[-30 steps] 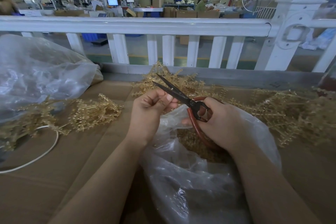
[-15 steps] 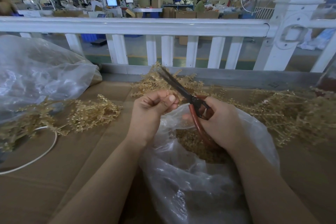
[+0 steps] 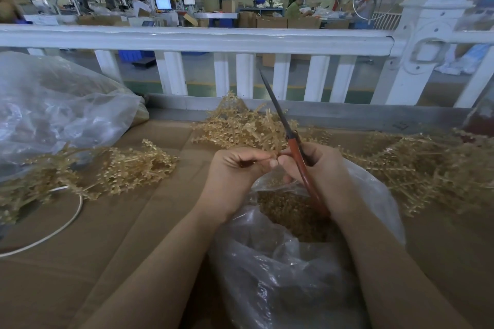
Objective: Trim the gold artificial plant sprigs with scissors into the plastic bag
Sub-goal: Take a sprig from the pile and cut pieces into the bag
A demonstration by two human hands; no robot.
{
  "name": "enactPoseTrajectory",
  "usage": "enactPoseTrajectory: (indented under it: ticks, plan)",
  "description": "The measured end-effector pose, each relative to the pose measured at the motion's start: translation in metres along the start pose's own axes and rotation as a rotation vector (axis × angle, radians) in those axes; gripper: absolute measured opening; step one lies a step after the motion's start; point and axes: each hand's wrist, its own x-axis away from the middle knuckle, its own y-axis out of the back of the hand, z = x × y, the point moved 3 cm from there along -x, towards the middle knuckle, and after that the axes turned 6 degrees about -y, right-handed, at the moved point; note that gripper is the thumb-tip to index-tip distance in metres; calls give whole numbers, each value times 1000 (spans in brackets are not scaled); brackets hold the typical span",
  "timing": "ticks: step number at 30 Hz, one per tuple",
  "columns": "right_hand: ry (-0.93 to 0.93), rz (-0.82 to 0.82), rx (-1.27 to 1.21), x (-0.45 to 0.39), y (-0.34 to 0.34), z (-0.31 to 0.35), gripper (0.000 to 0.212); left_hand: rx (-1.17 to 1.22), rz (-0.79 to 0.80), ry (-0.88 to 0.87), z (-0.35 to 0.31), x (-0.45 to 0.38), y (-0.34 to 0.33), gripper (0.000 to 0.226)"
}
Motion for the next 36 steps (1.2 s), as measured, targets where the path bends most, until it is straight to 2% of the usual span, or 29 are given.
enactPoseTrajectory:
  ticks: [4,7,9,12,16,19,22,28,34,36]
  plan:
    - [22,-4,8,0,1,0,16,-32,40,-27,0,0,-1,25]
    - [50,10,12,0,1,0,12,25,75,22,-2,1,-1,15]
    - [55,20,57,-1,0,-1,20,21,31,83,0,0,5,6]
    - [51,21,117,-2,-3,-2,34,-23,-19,151,5,-2,12,13]
    - [77,-17,144,-1,-3,-2,18,0,-68,131,4,-2,12,12]
    - [77,-80,294,3,0,-1,55,31,-138,96,3,-3,17,12]
    - [87,-57,463,7,0,3,73,64,-185,78,0,-5,18,18]
    - [132,-62,749,10,2,11,55,116,-246,106,-2,-5,18,23]
    - [127,-55,733,9,2,9,55,190,-253,139,-2,-6,16,30]
    - [134,-66,744,9,2,8,55,207,-257,137,-3,-5,15,24]
